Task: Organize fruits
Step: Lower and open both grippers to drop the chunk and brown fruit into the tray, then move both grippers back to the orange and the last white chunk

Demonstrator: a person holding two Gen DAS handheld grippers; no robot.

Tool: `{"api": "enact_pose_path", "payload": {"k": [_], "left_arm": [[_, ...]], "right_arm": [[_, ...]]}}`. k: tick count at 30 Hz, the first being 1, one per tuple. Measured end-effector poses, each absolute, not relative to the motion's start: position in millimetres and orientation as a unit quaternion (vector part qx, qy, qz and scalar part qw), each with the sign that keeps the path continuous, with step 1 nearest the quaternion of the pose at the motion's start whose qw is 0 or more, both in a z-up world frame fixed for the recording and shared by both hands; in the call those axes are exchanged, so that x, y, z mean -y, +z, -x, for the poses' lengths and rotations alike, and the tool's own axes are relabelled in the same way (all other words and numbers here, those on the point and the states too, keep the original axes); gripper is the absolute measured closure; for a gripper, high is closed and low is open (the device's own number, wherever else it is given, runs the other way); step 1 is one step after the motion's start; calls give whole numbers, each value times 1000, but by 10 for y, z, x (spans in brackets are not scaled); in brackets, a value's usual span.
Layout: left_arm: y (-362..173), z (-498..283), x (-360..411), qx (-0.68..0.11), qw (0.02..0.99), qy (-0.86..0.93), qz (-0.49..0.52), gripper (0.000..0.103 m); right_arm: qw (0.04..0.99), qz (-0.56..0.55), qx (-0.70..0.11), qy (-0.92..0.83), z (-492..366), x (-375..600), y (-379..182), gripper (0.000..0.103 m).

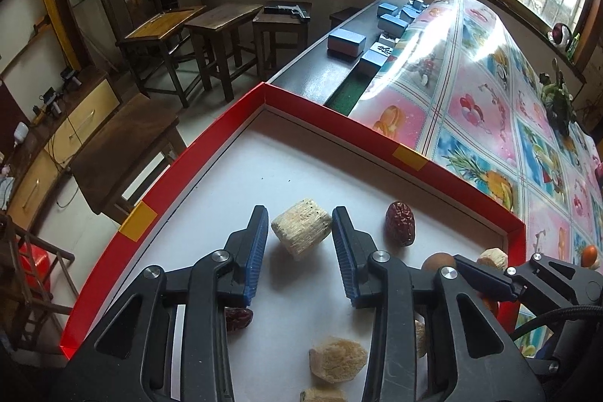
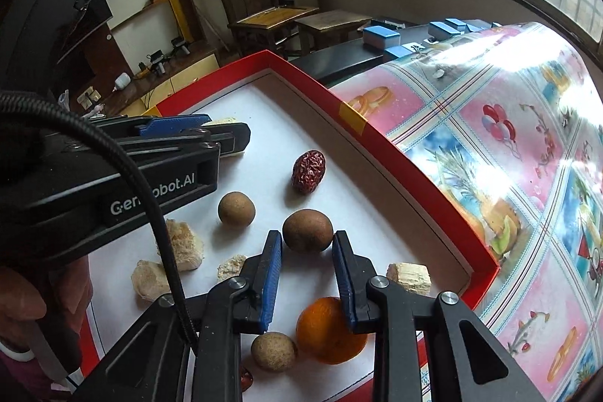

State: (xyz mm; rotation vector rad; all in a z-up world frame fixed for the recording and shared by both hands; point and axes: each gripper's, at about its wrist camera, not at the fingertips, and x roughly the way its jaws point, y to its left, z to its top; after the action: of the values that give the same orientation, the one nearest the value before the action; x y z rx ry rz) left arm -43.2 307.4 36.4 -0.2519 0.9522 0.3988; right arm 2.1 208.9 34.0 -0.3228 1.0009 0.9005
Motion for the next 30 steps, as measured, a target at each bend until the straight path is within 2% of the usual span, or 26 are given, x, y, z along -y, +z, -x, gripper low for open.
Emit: {"api": "enact_pose_path", "payload": {"k": [1, 3, 4, 13, 17, 30], "left_arm": [[361, 431, -3074, -455, 861, 192, 121, 61], [369, 458, -3073, -451, 863, 194, 123, 47], [380, 475, -3069, -448, 864, 195, 124, 44], [580, 646, -2862, -419, 878, 208, 102, 43], [665, 712, -2641, -404, 889, 196, 91, 35], [777, 664, -1646, -399, 909, 110, 55, 35]], "right_arm": [[770, 145, -463, 414, -26, -2070, 343, 69], [770, 132, -465, 417, -19, -2014, 367, 67], [771, 128, -463, 419, -6, -1978, 392, 67], [794, 92, -443, 406, 142, -1614, 598, 66], [805, 73, -435, 396, 230, -1384, 692, 63], [834, 29, -450, 318, 295, -384, 665, 62]]}}
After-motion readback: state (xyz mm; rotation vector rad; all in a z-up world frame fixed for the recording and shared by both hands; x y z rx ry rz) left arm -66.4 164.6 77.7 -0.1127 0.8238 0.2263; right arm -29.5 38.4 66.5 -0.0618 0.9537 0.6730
